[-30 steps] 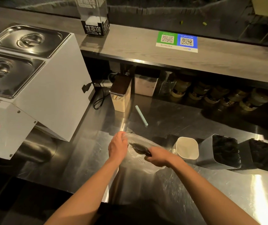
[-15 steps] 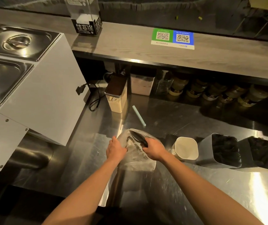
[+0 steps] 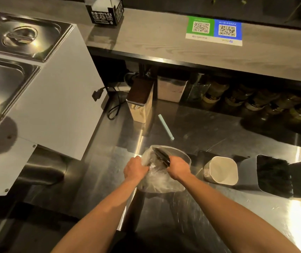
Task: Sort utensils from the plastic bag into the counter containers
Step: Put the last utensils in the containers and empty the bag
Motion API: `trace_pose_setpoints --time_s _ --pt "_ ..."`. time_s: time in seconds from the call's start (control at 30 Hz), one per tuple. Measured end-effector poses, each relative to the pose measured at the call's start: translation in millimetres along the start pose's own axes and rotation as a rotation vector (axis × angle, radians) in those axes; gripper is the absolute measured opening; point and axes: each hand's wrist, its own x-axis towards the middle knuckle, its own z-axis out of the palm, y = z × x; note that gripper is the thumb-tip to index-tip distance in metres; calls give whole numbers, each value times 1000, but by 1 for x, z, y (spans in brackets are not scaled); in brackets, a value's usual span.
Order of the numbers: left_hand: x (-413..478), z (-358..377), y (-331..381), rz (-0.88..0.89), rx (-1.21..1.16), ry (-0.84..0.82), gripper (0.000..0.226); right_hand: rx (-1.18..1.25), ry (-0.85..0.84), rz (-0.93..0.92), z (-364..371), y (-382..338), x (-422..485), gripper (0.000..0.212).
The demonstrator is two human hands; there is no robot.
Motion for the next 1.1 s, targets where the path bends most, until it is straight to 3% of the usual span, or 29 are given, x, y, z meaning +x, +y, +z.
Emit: trace_pose_setpoints --time_s 0.17,0.4,0.77,1.0,1.1 --pt "5 3 -3 49 53 16 51 27 -45 27 -1 -4 10 21" --pt "1 12 -4 44 -98 95 34 196 -163 134 -1 -7 16 17" --pt "-1 14 -2 106 -401 26 24 573 -259 194 -5 -8 16 13" --pt "-2 9 1 29 -456 -39 15 689 -370 235 -7 -12 13 11" --pt "-2 11 -1 11 -434 13 12 713 -357 230 -9 -17 12 13"
